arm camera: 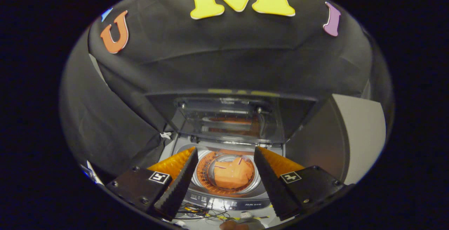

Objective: Put the clothes into the washing machine and then close the washing machine lid.

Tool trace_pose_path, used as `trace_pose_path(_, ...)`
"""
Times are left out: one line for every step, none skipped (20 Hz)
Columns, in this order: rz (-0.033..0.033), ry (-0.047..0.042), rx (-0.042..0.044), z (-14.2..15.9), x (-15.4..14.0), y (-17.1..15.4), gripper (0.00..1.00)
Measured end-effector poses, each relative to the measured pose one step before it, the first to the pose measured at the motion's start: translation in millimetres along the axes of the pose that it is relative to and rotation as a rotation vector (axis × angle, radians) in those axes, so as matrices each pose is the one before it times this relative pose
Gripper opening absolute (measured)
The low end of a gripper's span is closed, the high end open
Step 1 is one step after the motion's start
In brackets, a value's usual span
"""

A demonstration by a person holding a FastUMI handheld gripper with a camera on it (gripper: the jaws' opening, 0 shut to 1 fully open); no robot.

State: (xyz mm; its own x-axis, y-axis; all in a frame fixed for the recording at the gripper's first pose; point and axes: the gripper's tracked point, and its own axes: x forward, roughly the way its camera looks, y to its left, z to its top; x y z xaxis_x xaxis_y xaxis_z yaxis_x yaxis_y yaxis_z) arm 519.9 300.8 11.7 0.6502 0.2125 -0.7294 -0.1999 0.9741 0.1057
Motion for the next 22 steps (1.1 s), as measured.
trace_pose_path(-0.00002,-0.01612,-0.00038,9.13,-8.09,0.90,1.00)
trace_pose_path(-0.00150,-0.02055,-0.00092,9.68,-7.66,-0.15,1.00)
trace_pose_path(0.00015,-0.01796,-0.00193,9.42,-6.98,0.26,1.00)
trace_pose_path(0.00123,-0.01435,-0.00273,8.66,-6.19,0.21,1.00)
trace_pose_path(0.00162,-0.01596,-0.00121,10.32,-5.78,-0.14,1.00)
trace_pose_path(0.00303,-0.01537,-0.00005,8.65,-4.46,0.24,0.99)
trace_pose_path(0.00086,-0.01037,-0.00147,6.01,-1.76,0.67,1.00)
trace_pose_path(-0.00043,-0.00630,-0.00083,3.97,2.02,-1.31,0.99)
trace_pose_path(-0.00203,-0.00182,-0.00119,4.53,1.53,-1.47,1.00)
trace_pose_path(-0.00203,-0.00100,-0.00118,4.03,3.53,-2.09,0.99)
trace_pose_path(0.00106,-0.00294,-0.00010,4.10,4.27,-0.89,0.99)
trace_pose_path(-0.00142,0.00157,-0.00149,3.28,5.34,-1.49,1.00)
trace_pose_path(-0.00435,0.00526,-0.00084,3.85,7.55,-2.61,0.99)
trace_pose_path(-0.00046,0.00313,0.00333,3.99,6.53,-0.76,1.00)
trace_pose_path(0.00663,0.00284,0.00335,4.62,8.61,1.35,1.00)
trace_pose_path(0.00394,0.00188,0.00014,4.53,8.65,1.69,1.00)
trace_pose_path(0.00497,0.00288,-0.00524,3.77,8.62,-0.20,1.00)
trace_pose_path(0.00281,0.00407,0.00267,3.09,9.30,-0.12,1.00)
trace_pose_path(0.00382,0.00819,0.00296,3.09,10.52,0.61,1.00)
trace_pose_path(0.00698,0.00452,0.00327,2.72,11.08,1.70,1.00)
trace_pose_path(0.00225,0.00606,0.00155,1.63,10.07,0.19,1.00)
trace_pose_path(0.00424,0.00639,0.00554,-0.18,9.90,0.63,1.00)
